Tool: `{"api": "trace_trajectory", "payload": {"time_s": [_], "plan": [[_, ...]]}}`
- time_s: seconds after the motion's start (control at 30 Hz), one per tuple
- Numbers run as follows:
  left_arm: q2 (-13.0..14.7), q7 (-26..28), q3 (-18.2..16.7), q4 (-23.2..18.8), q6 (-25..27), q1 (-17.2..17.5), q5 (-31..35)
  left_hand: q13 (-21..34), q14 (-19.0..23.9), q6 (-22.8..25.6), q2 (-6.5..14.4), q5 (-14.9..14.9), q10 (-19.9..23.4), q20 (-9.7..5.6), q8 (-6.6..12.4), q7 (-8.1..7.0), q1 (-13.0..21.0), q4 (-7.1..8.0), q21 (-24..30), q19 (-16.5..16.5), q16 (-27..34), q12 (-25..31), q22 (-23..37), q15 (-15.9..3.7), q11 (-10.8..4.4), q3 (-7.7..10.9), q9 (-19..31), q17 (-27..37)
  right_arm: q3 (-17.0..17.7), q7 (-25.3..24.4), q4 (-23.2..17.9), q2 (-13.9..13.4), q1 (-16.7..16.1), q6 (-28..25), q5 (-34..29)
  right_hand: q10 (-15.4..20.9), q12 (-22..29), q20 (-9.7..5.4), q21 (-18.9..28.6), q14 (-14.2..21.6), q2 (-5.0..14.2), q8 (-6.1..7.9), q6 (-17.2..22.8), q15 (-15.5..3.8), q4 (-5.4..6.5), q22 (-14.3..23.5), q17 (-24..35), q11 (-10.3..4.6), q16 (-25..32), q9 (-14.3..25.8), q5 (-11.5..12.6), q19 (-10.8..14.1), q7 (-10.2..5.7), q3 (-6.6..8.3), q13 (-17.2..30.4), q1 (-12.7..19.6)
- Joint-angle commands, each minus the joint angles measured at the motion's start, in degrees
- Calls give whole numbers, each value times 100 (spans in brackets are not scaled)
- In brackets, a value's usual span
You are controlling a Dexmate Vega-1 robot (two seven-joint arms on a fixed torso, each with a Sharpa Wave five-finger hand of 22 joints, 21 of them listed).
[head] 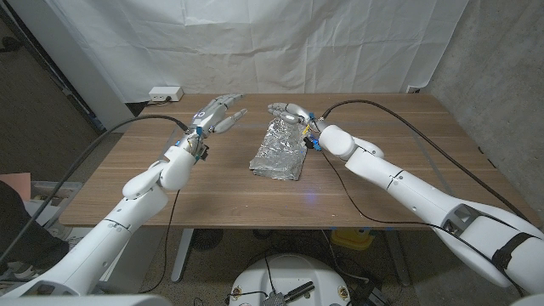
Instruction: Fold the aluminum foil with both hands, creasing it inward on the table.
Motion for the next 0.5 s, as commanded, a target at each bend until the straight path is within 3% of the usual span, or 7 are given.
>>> {"api": "trace_trajectory", "payload": {"time_s": [0.03,0.5], "plan": [[82,6,-182,71,-247,106,-256,-1,-28,-19,59,25,-38,-6,35,-12,-29,29,-19,18,37,31,11,-65,7,32,10,13,353,-374,-509,-150,-314,-186,165,58,42,27,-9,43,-63,43,69,10,-51,20,0,13,15,0,21,4,16,2,13,32],[175,-167,-316,-35,-292,216,-335,-2,-28,-32,55,25,-40,-8,31,-13,-30,28,-25,21,37,34,11,-54,-2,38,10,13,996,-914,-771,-230,-915,-130,747,186,70,24,-40,108,7,69,189,23,-43,22,12,60,41,-3,23,17,37,-6,10,2]]}}
